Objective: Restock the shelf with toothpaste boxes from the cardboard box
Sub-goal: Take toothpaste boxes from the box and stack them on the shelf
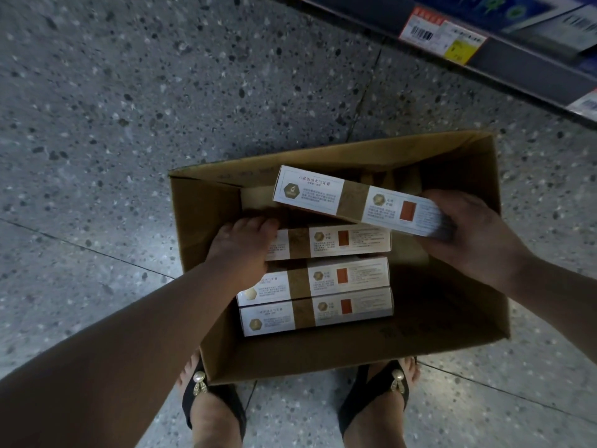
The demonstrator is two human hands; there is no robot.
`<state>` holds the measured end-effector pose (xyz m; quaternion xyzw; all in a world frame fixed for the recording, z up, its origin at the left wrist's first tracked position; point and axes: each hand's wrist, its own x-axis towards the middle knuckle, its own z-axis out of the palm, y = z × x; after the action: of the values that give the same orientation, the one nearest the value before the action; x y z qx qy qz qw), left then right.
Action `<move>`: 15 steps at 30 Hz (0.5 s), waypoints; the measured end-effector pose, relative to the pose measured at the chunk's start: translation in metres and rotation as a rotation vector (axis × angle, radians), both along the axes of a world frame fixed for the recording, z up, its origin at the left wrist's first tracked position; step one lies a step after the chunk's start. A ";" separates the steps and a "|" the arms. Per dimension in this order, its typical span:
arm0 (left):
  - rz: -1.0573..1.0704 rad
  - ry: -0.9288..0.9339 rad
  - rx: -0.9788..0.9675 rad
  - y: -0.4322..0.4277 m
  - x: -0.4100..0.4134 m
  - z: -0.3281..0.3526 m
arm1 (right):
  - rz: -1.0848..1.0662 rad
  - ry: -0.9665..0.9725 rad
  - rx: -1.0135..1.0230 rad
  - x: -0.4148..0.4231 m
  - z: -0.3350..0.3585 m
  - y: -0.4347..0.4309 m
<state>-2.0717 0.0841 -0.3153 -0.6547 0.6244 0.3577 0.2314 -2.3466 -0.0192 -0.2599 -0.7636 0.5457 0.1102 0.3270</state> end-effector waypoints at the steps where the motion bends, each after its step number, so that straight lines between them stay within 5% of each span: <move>1: 0.016 -0.001 -0.002 -0.001 0.000 -0.001 | 0.004 0.002 0.002 0.000 0.000 -0.001; 7: 0.134 0.110 -0.052 0.001 0.000 0.022 | 0.028 -0.045 -0.016 0.002 0.015 -0.003; 15: 0.137 0.212 -0.081 0.017 0.007 0.131 | 0.049 -0.126 -0.036 0.014 0.121 -0.005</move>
<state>-2.0643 0.1007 -0.1840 -0.6632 0.6132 0.4142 0.1125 -2.3324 -0.0246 -0.1389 -0.7878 0.5073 0.0601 0.3440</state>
